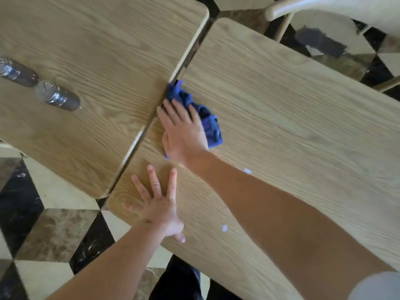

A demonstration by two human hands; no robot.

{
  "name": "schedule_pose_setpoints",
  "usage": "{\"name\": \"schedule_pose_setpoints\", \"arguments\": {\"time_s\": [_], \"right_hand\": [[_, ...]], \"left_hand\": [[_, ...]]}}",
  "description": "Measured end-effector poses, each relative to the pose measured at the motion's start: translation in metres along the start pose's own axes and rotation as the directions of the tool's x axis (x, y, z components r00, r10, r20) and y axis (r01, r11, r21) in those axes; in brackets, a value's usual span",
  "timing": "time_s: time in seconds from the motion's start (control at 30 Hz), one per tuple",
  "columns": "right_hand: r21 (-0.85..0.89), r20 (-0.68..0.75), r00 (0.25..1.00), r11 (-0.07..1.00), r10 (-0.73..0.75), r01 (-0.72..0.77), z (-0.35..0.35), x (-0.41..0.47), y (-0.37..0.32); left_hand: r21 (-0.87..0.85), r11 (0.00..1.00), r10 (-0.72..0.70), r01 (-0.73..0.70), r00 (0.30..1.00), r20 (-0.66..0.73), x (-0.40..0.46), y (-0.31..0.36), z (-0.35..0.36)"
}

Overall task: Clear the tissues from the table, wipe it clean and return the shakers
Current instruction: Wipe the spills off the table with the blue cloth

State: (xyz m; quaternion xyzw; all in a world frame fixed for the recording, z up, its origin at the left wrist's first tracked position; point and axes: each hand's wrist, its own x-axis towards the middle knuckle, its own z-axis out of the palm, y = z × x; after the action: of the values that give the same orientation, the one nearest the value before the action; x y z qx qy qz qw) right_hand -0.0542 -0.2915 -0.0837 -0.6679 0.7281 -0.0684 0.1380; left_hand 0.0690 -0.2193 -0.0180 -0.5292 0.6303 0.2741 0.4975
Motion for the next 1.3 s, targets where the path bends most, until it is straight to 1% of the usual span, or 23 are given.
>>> {"name": "schedule_pose_setpoints", "arguments": {"time_s": [0.03,0.1,0.13,0.17,0.2,0.27,0.3,0.37,0.43,0.53,0.6,0.67,0.77,0.8,0.83,0.87,0.9,0.93,0.97,1.0,1.1,1.17,1.3], "right_hand": [[-0.005,0.035,0.997,0.998,-0.066,0.067,0.003,-0.012,-0.007],[0.021,0.097,0.974,0.979,-0.204,0.203,0.005,-0.031,0.003],[0.05,0.1,0.965,0.97,-0.243,0.239,0.002,-0.037,0.018],[0.078,0.079,0.968,0.97,-0.238,0.232,-0.003,-0.043,0.038],[0.102,0.036,0.98,0.976,-0.196,0.192,-0.01,-0.049,0.061],[0.156,-0.084,0.994,0.985,-0.065,0.077,-0.023,-0.061,0.114],[0.2,-0.114,0.993,0.98,0.008,0.015,-0.031,-0.07,0.139],[0.304,-0.098,0.983,0.945,0.154,-0.118,-0.047,-0.095,0.178],[0.382,-0.066,0.96,0.896,0.27,-0.226,-0.058,-0.122,0.194],[0.462,-0.01,0.933,0.829,0.361,-0.316,-0.056,-0.154,0.185],[0.514,-0.005,0.927,0.796,0.375,-0.319,-0.051,-0.167,0.166],[0.547,0.012,0.941,0.786,0.337,-0.288,-0.047,-0.18,0.139],[0.662,0.128,0.964,0.704,0.231,-0.257,-0.035,-0.204,0.091],[0.673,0.136,0.973,0.703,0.189,-0.231,-0.028,-0.21,0.076],[0.647,0.112,0.982,0.739,0.151,-0.188,-0.018,-0.215,0.062],[0.568,0.063,0.993,0.814,0.101,-0.119,-0.008,-0.218,0.052],[0.429,0.003,0.999,0.903,0.037,-0.035,0.002,-0.219,0.044],[0.283,-0.026,1.0,0.959,-0.017,0.024,0.009,-0.219,0.04],[0.174,-0.028,0.998,0.983,-0.053,0.057,0.013,-0.218,0.037],[0.105,-0.021,0.997,0.991,-0.076,0.078,0.014,-0.217,0.037],[0.01,0.02,0.993,0.993,-0.119,0.119,0.014,-0.212,0.046],[-0.039,0.03,0.996,0.996,-0.084,0.085,0.01,-0.2,0.059],[-0.094,-0.024,0.99,0.986,0.136,-0.137,-0.012,-0.149,0.11]], "left_hand": [[0.009,1.0,-0.011,0.011,1.0,0.007,0.0,0.001,-0.001],[0.015,1.0,-0.019,0.018,1.0,0.015,0.0,0.0,0.0],[0.009,1.0,-0.011,0.011,1.0,0.009,-0.001,-0.001,0.0],[0.006,1.0,0.004,-0.004,1.0,0.004,-0.001,0.0,0.001],[0.004,1.0,0.016,-0.016,1.0,-0.005,-0.001,0.001,0.001],[-0.005,1.0,0.024,-0.024,1.0,-0.017,-0.002,-0.001,0.001],[-0.007,1.0,0.025,-0.025,1.0,-0.015,-0.003,-0.001,0.001],[-0.01,0.999,0.03,-0.03,0.999,-0.009,-0.004,-0.002,0.0],[-0.015,0.999,0.035,-0.035,0.999,-0.009,-0.004,-0.002,0.001],[-0.021,0.999,0.041,-0.041,0.999,-0.009,-0.004,-0.001,0.002],[-0.021,0.999,0.033,-0.033,0.999,-0.006,-0.005,-0.001,0.001],[-0.018,0.999,0.026,-0.026,1.0,-0.001,-0.005,-0.001,0.0],[-0.015,1.0,0.027,-0.027,1.0,-0.009,-0.006,-0.001,0.0],[-0.013,1.0,0.027,-0.027,1.0,-0.013,-0.006,0.0,0.001],[-0.013,1.0,0.026,-0.026,1.0,-0.017,-0.006,0.0,0.001],[-0.013,1.0,0.026,-0.026,0.999,-0.021,-0.006,0.0,0.001],[-0.015,1.0,0.025,-0.025,0.999,-0.026,-0.006,0.0,0.002],[-0.017,1.0,0.024,-0.024,0.999,-0.03,-0.006,0.0,0.002],[-0.017,1.0,0.025,-0.025,0.999,-0.033,-0.006,0.0,0.002],[-0.019,0.999,0.027,-0.027,0.999,-0.035,-0.006,-0.001,0.003],[-0.032,0.999,0.04,-0.042,0.998,-0.042,-0.006,-0.002,0.004],[-0.037,0.998,0.043,-0.045,0.998,-0.043,-0.006,-0.002,0.004],[-0.051,0.997,0.055,-0.056,0.998,-0.032,-0.006,-0.003,0.005]]}}
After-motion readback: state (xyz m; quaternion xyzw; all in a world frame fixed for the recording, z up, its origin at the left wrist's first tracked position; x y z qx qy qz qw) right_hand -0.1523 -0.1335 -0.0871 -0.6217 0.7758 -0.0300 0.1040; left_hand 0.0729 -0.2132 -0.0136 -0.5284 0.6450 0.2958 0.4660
